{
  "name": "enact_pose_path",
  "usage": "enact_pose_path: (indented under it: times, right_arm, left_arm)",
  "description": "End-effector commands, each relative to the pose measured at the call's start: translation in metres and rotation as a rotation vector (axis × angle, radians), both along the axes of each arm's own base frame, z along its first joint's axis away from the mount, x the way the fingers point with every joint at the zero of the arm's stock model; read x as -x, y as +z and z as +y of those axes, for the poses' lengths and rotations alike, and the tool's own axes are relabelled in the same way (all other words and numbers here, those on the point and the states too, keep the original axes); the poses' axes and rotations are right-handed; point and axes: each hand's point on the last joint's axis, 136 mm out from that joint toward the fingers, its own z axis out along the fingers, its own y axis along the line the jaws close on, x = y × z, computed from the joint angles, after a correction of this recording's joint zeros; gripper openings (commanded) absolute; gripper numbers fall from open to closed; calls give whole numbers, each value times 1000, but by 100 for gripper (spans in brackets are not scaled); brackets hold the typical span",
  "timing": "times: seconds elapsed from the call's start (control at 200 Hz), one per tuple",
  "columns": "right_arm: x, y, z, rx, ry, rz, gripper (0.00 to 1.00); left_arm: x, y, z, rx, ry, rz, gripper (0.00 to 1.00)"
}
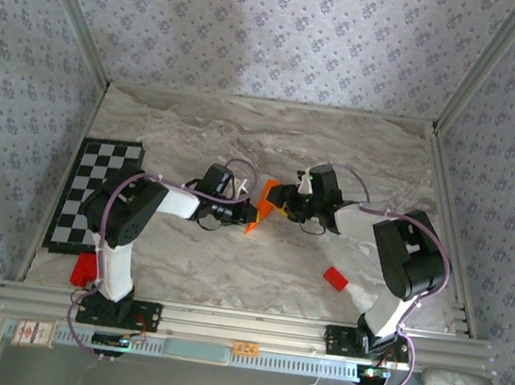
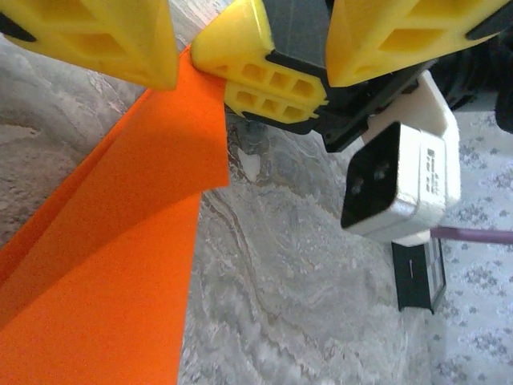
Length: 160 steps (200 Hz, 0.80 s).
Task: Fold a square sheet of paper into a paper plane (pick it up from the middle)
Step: Fold the wing for the fifth time at the center of the table.
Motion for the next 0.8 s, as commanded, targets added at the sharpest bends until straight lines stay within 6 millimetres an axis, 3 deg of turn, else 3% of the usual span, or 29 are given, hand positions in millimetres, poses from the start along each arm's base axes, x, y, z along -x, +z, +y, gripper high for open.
enact_pose_path:
  times: [0.0,0.465,0.795]
  right_arm:
    - [0,2,12,-24,69,-48,51]
    - [-9,-6,30,-53,142,-60,46]
    - [-10,-14,36,-52,164,-47,45]
  left_arm:
    - [1,-14,6,-19,32,33,0]
    - [3,-22,13,-47,53,41,0]
    - [4,-26,16,-53,59,39,12]
